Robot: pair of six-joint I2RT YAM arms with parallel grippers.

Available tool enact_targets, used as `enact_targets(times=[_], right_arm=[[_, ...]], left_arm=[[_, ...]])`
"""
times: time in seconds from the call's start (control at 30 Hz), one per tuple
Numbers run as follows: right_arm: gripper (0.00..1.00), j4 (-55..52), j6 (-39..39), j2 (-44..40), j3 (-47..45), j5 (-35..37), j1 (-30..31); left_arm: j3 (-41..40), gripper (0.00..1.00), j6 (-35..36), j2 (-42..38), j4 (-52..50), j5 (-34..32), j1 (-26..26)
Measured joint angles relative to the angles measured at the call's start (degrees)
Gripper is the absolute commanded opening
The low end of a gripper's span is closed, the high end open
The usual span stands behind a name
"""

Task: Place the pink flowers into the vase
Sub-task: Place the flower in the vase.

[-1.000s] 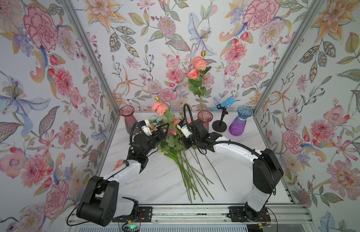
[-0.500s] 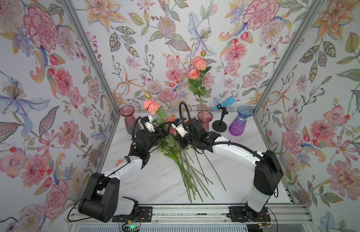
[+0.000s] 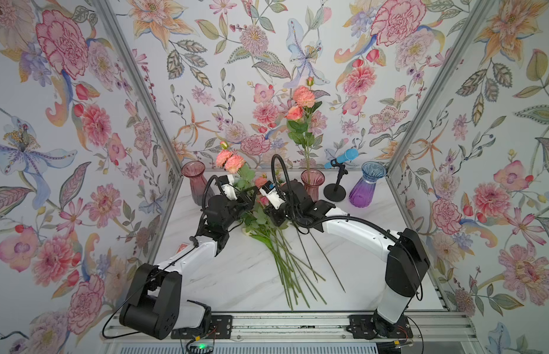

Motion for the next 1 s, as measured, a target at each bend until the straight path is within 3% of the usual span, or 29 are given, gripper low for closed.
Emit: enact_targets(times=[0.03, 0.17, 0.37, 0.53, 1.0], right_arm=[[0.35, 0.00, -0.13, 0.00, 0.04, 0.02, 0.00], [0.57, 0.07, -0.24, -0.02, 0.17, 0.33, -0.09], [0.83, 0.00, -0.72, -0.81, 0.26, 0.85, -0.70], [0.83, -0.07, -0.85, -1.16, 2.91, 1.27, -0.70], [0.57, -0.46, -1.27, 4.15, 14.23, 1.16, -0.66]], left_arm=[[0.00, 0.04, 0.24, 0.00, -0.24, 0.07, 0.00], [0.11, 0.00, 1.46, 0.00, -0.98, -0.11, 0.00], [0.96, 0.00, 4.04, -0.61, -2.54, -1.77, 0.00], [1.46, 0.00, 5.57, -1.53, -2.51, -2.97, 0.00], [1.90, 0.00, 6.58, -4.02, -2.43, -4.39, -0.50]])
